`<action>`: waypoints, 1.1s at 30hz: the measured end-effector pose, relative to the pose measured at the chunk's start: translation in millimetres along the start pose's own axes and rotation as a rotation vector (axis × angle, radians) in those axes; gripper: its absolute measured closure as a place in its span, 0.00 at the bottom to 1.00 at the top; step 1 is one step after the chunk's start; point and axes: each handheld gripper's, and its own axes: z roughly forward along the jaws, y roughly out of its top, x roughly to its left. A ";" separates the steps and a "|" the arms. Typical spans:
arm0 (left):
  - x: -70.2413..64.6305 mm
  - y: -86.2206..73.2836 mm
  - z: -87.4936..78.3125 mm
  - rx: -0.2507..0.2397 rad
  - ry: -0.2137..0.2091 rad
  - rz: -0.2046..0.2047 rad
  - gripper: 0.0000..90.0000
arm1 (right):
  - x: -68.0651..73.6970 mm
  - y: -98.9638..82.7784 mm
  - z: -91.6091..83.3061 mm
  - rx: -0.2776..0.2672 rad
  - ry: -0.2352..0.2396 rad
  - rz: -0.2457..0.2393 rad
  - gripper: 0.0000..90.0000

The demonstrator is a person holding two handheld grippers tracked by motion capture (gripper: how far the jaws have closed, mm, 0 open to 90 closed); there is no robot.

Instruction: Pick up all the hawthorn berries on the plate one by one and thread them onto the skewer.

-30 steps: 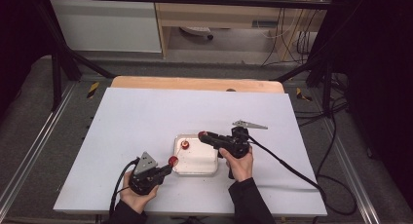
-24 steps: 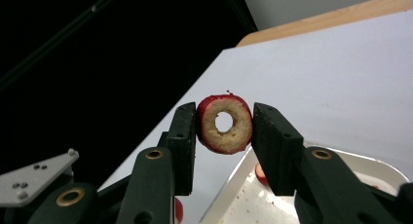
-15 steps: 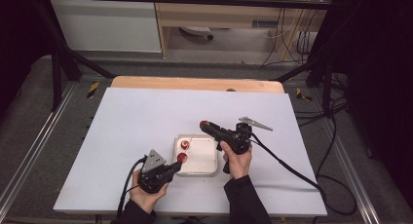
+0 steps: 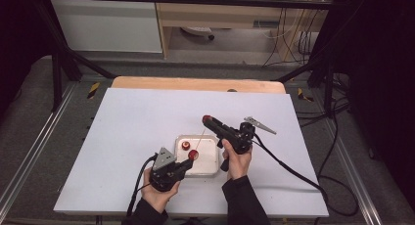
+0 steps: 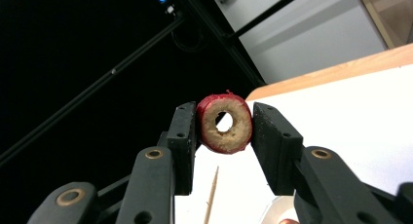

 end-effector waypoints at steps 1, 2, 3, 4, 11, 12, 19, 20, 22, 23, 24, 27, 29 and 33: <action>-0.3 0.3 0.5 -0.001 -0.001 -0.002 0.98 | 0.1 -0.2 -0.1 -0.004 0.001 0.005 0.70; -0.3 0.6 0.8 -0.002 -0.001 -0.005 0.98 | 0.2 -0.3 0.0 -0.007 0.001 0.003 0.70; 0.1 0.9 0.9 -0.004 0.000 -0.008 0.98 | 0.2 -0.4 0.0 -0.009 0.004 0.005 0.70; 0.5 1.1 0.8 -0.005 0.000 -0.011 0.98 | 0.4 -0.6 -0.2 -0.014 0.002 0.001 0.70; 0.7 2.7 1.3 -0.011 -0.004 -0.022 0.98 | 0.7 -3.2 0.5 -0.025 0.009 0.003 0.70; 0.6 2.9 1.4 -0.012 -0.003 -0.022 0.98 | 0.7 -3.6 0.8 -0.025 0.011 0.005 0.70; 2.0 3.7 0.8 -0.020 0.005 -0.027 0.98 | 1.0 -5.4 0.8 -0.027 0.013 0.003 0.70; 2.3 3.7 1.0 -0.019 0.004 -0.029 0.98 | 1.1 -5.6 1.0 -0.028 0.014 0.004 0.70; 2.4 3.7 1.5 -0.018 0.000 -0.036 0.98 | 0.8 -6.2 1.5 -0.030 0.017 0.003 0.70; 2.5 3.8 1.7 -0.018 -0.003 -0.039 0.98 | 0.7 -6.5 1.5 -0.027 0.018 0.004 0.70; 2.4 3.8 1.8 -0.019 -0.002 -0.040 0.98 | 0.6 -6.9 1.6 -0.026 0.018 0.004 0.70; 2.3 4.9 2.1 -0.028 0.003 -0.048 0.98 | 0.3 -8.5 2.5 -0.026 0.019 0.005 0.70; 1.6 5.9 2.7 -0.032 0.003 -0.054 0.98 | 0.3 -10.2 3.0 -0.025 0.019 0.008 0.70; -0.8 7.1 4.8 -0.031 0.006 -0.071 0.98 | 0.8 -13.5 3.4 -0.025 0.021 0.008 0.70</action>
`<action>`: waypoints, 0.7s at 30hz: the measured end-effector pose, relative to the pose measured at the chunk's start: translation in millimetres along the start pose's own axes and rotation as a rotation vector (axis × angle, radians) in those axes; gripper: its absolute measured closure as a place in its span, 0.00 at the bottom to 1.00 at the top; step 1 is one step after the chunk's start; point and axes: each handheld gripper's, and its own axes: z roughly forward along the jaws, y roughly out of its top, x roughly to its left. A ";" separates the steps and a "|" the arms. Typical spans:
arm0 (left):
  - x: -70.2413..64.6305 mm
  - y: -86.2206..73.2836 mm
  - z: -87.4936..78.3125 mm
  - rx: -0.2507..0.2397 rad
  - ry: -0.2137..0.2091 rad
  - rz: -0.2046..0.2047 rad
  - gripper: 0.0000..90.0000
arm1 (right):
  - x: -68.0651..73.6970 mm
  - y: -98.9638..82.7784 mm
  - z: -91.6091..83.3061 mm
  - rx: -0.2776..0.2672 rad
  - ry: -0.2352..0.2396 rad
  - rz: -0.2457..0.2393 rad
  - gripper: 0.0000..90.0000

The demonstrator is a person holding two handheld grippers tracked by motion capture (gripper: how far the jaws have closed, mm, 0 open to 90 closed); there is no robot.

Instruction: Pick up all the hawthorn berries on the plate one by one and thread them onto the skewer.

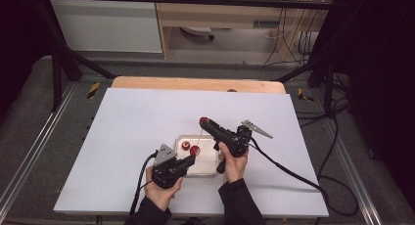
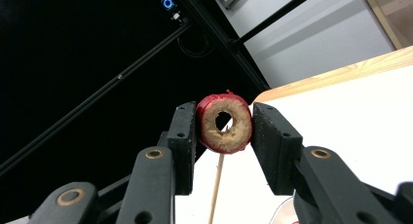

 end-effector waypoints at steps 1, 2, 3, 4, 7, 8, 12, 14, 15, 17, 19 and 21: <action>-0.2 0.0 0.4 -0.001 0.003 -0.001 0.98 | 0.0 -0.5 -0.1 -0.001 0.000 -0.003 0.70; -0.2 0.1 0.7 -0.002 0.006 -0.004 0.98 | 0.5 -1.0 -0.2 -0.002 0.001 0.000 0.70; -0.2 0.2 1.2 -0.004 0.005 -0.009 0.98 | 0.8 -1.5 -0.4 -0.001 0.002 -0.001 0.70; -0.8 0.5 1.5 -0.004 0.005 -0.012 0.98 | 0.9 -1.9 -0.4 0.000 0.002 -0.002 0.70; -1.0 3.0 1.5 -0.016 0.010 -0.010 0.98 | 0.8 -4.1 -0.1 0.016 0.003 -0.002 0.70; -1.0 4.0 2.1 -0.009 0.008 -0.013 0.98 | 0.9 -5.5 -0.1 0.021 0.003 0.002 0.70; -0.5 4.0 3.8 -0.008 0.010 -0.007 0.98 | 2.6 -6.4 -1.3 0.013 0.003 -0.009 0.71; -0.5 3.6 4.2 -0.011 0.012 0.000 0.98 | 3.1 -6.3 -2.3 0.017 -0.003 -0.014 0.71; -0.6 3.5 4.1 -0.014 0.013 0.001 0.98 | 3.4 -6.1 -2.5 0.019 -0.004 -0.014 0.71; -0.4 3.6 3.7 -0.015 0.016 0.005 0.98 | 3.8 -5.6 -2.9 0.020 -0.006 -0.007 0.71; 0.2 3.7 2.9 -0.017 0.022 0.011 0.98 | 3.7 -5.3 -2.6 0.022 -0.003 0.011 0.71; 2.0 3.9 1.8 -0.013 0.032 0.023 0.98 | 3.7 -5.3 -2.3 0.023 -0.008 0.018 0.71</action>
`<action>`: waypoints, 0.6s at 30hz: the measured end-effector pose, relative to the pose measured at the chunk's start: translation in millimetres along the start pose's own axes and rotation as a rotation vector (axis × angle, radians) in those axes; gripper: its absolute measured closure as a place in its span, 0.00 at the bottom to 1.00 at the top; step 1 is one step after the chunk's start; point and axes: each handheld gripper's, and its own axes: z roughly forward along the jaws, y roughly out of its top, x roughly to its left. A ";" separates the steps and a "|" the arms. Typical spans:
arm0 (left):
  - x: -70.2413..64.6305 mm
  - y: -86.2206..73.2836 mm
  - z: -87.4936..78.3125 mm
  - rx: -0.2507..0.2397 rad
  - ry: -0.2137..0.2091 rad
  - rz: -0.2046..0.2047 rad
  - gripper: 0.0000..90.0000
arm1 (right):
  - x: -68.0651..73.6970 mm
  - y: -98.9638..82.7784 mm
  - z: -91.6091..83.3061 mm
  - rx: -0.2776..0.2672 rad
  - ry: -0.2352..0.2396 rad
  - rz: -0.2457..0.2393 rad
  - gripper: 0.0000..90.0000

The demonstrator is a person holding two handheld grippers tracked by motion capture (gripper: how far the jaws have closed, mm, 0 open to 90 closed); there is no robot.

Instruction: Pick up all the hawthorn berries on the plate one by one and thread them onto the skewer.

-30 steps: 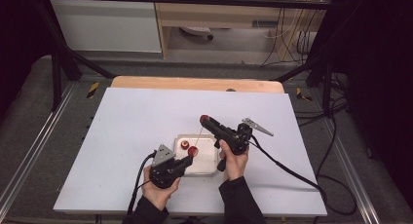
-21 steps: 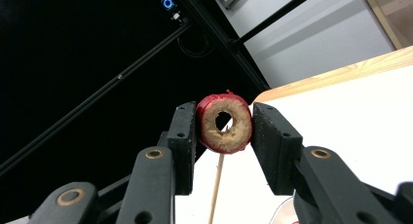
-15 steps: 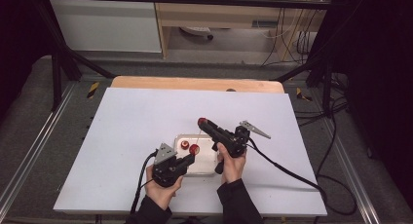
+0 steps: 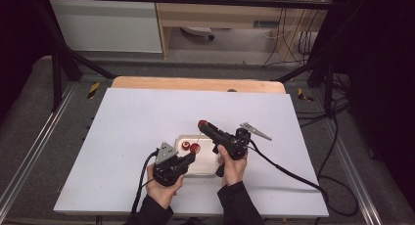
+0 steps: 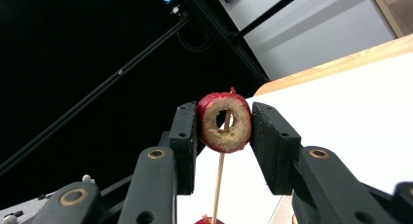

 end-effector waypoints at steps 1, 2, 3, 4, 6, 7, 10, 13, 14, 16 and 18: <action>0.9 0.0 -0.8 -0.001 0.005 0.005 0.98 | -0.2 0.3 -0.1 0.005 -0.004 -0.002 0.71; 1.8 0.3 -1.7 -0.002 0.008 0.006 0.98 | -0.2 0.8 -0.4 0.014 -0.008 -0.003 0.71; 2.3 0.5 -2.2 -0.003 0.009 0.005 0.98 | -0.2 1.1 -0.3 0.017 -0.013 -0.007 0.71; 2.3 0.4 -2.4 -0.003 0.012 0.008 0.98 | -0.3 1.0 -0.2 0.018 -0.019 -0.009 0.72; 1.1 -0.8 -1.1 0.001 0.020 0.014 0.98 | -0.7 -0.3 0.8 0.016 -0.017 0.003 0.72; 0.6 -1.8 0.0 0.003 0.021 0.015 0.98 | -0.8 -1.2 1.3 0.016 -0.015 0.014 0.72; -1.8 -3.1 1.9 0.005 0.018 0.017 0.98 | -1.5 -2.5 2.1 0.016 -0.014 0.021 0.72; -0.3 -2.6 0.9 -0.010 0.012 0.007 0.98 | -0.7 -1.3 1.0 0.022 -0.014 0.018 0.72; -0.6 -2.5 0.4 -0.015 0.011 0.007 0.98 | -0.8 -0.3 0.6 0.018 -0.012 0.007 0.72; -2.1 -2.3 0.6 -0.014 0.011 0.012 0.98 | 0.0 0.9 -0.2 0.016 -0.007 0.010 0.72; -2.8 -2.2 0.1 -0.020 0.010 0.013 0.98 | 0.2 1.2 -0.6 0.018 -0.010 0.010 0.72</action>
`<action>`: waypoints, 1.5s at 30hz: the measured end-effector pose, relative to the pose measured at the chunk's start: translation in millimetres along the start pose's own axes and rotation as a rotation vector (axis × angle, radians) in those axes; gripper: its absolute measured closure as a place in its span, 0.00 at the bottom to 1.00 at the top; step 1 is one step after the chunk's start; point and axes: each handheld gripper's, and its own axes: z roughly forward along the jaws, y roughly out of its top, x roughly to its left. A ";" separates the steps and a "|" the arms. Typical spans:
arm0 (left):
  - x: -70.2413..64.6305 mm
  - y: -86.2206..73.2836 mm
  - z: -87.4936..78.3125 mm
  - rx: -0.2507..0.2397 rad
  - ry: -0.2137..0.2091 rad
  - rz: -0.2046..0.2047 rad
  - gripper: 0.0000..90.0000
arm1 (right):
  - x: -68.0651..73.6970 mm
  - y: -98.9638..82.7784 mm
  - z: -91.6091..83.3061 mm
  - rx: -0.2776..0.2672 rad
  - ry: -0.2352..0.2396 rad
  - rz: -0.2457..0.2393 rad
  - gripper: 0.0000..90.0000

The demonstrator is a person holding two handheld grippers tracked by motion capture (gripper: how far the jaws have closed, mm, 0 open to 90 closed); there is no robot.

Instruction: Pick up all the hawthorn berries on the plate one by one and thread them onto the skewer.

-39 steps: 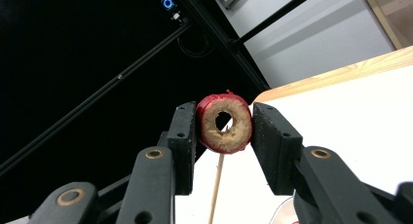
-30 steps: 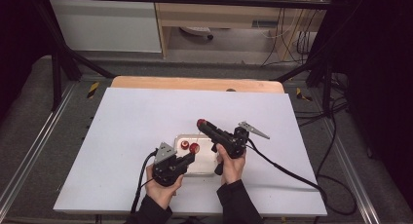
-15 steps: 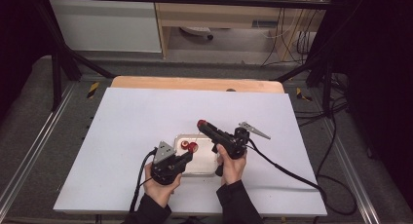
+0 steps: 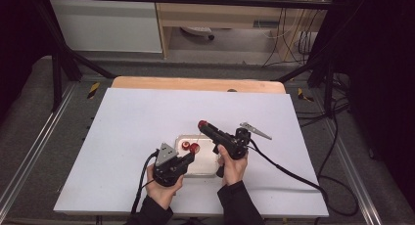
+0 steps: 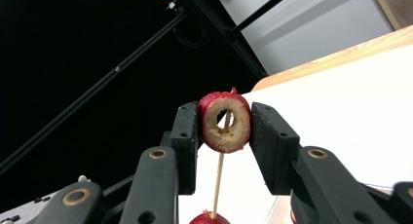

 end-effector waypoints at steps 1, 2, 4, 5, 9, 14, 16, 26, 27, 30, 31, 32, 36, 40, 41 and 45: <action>-0.1 0.3 -1.2 -0.006 0.002 0.000 0.98 | -0.3 0.3 -0.1 -0.002 0.001 -0.003 0.72; 0.3 1.1 -3.0 -0.011 0.006 0.005 0.98 | -0.2 0.6 0.1 -0.004 0.003 0.000 0.72; 1.0 2.5 -4.9 -0.015 0.005 -0.003 0.98 | -1.3 0.5 1.4 -0.012 0.000 0.001 0.72; 1.1 2.6 -5.4 -0.015 0.008 -0.003 0.98 | -1.6 0.3 1.8 -0.015 0.000 0.004 0.72; 1.1 1.2 -5.4 -0.015 0.014 0.001 0.98 | -1.4 -1.6 2.8 -0.036 -0.004 0.009 0.72; 0.5 -0.5 -6.6 -0.020 0.003 -0.008 0.98 | -2.1 3.2 2.5 -0.063 -0.007 0.006 0.72; -1.4 -0.7 -5.0 -0.029 0.007 -0.015 0.98 | -1.0 2.5 2.1 -0.059 0.001 0.017 0.72; -3.4 1.6 0.3 -0.038 0.020 -0.031 0.98 | 1.4 -13.0 1.6 -0.011 0.013 0.015 0.72; -3.4 1.1 1.2 -0.036 0.020 -0.031 0.98 | 1.8 -14.0 1.3 -0.008 0.011 0.011 0.72; -1.3 0.5 3.3 -0.027 0.008 -0.030 0.98 | 2.7 -15.6 0.5 0.000 -0.001 -0.010 0.72; -0.4 0.4 3.6 -0.024 0.009 -0.028 0.98 | 2.8 -15.6 0.1 0.004 -0.007 -0.016 0.72; 0.2 0.3 4.1 -0.021 0.005 -0.029 0.98 | 3.0 -15.7 -0.2 0.009 -0.008 -0.019 0.72; 1.7 -0.8 5.6 -0.011 -0.005 -0.024 0.98 | 3.6 -17.5 -0.8 0.023 -0.020 -0.030 0.72; 2.4 -1.5 6.3 -0.010 -0.011 -0.019 0.98 | 3.3 -19.8 -1.2 0.044 -0.028 -0.037 0.72; 2.7 -0.9 6.2 -0.015 -0.009 -0.018 0.98 | 2.8 -20.4 -1.0 0.054 -0.028 -0.039 0.72; 4.5 -0.1 6.8 -0.008 -0.009 -0.010 0.98 | 2.8 -26.2 -0.4 0.078 -0.023 -0.040 0.72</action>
